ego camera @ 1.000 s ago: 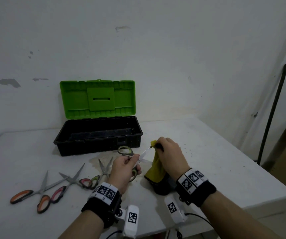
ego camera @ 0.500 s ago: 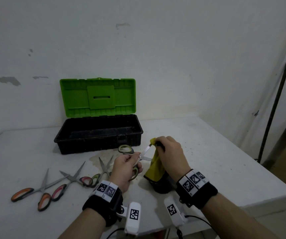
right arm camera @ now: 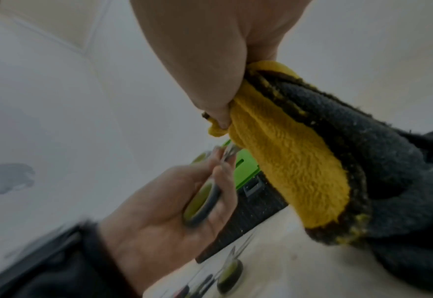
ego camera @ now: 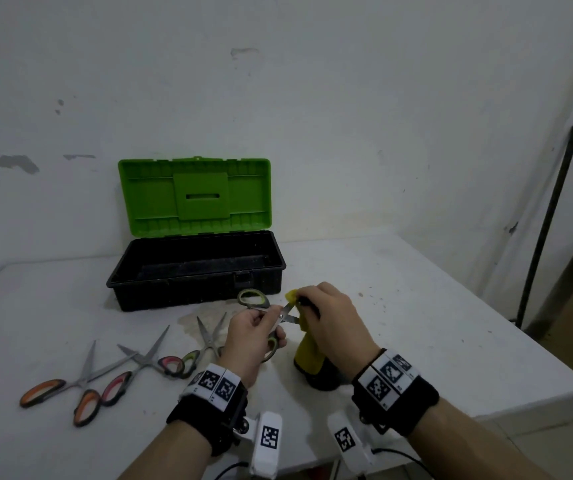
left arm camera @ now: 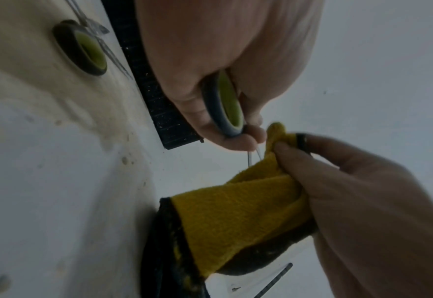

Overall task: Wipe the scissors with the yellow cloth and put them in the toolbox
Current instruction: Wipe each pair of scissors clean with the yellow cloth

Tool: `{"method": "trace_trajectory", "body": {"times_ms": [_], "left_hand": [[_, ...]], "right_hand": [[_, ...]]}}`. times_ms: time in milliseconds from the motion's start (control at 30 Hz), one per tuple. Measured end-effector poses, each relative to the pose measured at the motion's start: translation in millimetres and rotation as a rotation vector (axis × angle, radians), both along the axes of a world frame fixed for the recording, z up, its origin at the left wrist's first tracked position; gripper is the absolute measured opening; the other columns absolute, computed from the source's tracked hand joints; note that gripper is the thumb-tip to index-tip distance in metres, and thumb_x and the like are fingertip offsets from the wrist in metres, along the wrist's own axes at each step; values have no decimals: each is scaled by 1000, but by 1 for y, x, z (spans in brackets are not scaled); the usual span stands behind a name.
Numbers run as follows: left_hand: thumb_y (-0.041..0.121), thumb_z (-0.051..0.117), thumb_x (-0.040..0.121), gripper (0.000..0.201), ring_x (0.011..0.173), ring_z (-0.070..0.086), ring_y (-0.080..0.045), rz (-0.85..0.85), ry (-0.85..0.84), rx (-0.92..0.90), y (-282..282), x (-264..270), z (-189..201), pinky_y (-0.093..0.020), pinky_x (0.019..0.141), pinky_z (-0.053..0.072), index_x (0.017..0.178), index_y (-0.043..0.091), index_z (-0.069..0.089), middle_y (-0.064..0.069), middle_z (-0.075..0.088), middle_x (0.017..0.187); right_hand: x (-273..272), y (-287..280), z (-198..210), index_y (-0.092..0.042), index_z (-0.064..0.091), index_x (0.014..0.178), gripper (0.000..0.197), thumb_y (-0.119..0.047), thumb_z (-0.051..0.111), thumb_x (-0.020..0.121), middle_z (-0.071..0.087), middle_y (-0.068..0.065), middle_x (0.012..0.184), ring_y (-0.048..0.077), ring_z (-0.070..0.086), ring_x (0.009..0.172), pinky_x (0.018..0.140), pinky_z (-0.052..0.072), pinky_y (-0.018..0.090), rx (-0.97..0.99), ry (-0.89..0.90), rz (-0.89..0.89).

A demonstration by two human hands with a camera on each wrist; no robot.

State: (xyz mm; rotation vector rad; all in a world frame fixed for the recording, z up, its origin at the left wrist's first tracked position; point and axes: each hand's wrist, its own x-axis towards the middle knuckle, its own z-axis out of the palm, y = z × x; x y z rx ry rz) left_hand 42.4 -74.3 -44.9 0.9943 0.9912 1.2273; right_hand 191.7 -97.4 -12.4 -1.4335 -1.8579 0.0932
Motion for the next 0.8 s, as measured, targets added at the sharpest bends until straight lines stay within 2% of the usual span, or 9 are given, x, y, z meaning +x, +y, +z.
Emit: {"method": "trace_trajectory", "body": {"times_ms": [67,133,267,333,400,533,633,733,800], "left_hand": [[19,57,101,26,56,54,-20,-18,34,32,-1,1,1,-25,51,49,92,-3,67,-13,57,64],[20,57,101,27,55,56,-21,-20,81,49,-1,0,-1,-27,52,48,92,-2,67,-12,59,63],[21,60,99,26,52,55,-18,4,79,21,0,-4,-8,-26,52,49,98,-4,66,-11,59,61],[19,60,99,23,51,53,-18,21,38,0,0,-5,-7,-25,50,50,99,-4,65,-11,57,60],[17,60,99,22,53,53,-18,28,-7,-11,1,-5,-5,-22,48,49,98,-4,65,-12,56,62],[17,57,101,23,55,54,-15,-10,-26,-4,1,-2,-2,-22,50,51,99,-5,66,-12,56,66],[16,58,100,21,52,52,-15,-14,-14,-1,0,-3,-3,-21,48,49,99,-3,67,-11,55,64],[17,58,100,19,51,53,-16,4,-1,-14,0,-5,-7,-24,51,51,100,0,67,-9,56,61],[17,59,100,19,53,54,-15,16,-17,-23,1,-5,-7,-25,52,52,99,-1,66,-9,57,62]], "right_hand": [[-8,-5,-5,-22,65,112,20,-18,53,97,56,0,101,19,58,84,73,52,35,-45,-70,55],[-6,-1,-8,-21,65,113,20,-18,53,97,56,1,102,20,58,86,74,52,35,-40,-59,20],[17,17,0,-19,68,109,18,-21,55,98,57,0,96,17,57,85,73,44,24,-33,69,-139],[24,19,2,-19,68,110,18,-21,55,98,59,-1,96,16,56,87,73,40,20,-13,99,-159],[18,14,4,-20,68,110,17,-21,56,97,59,-2,96,14,55,85,73,43,22,19,80,-92],[-3,1,-6,-20,67,112,20,-18,55,97,58,1,102,19,59,86,75,51,32,-42,-69,63],[5,8,-5,-20,68,112,20,-20,54,97,57,0,101,18,56,86,74,48,28,-40,-28,-30],[20,18,2,-20,68,110,19,-21,54,98,57,-1,96,18,56,87,73,44,24,-47,46,-145],[19,17,5,-20,68,109,18,-21,55,97,57,-2,95,17,57,87,74,47,26,-6,53,-130]]}}
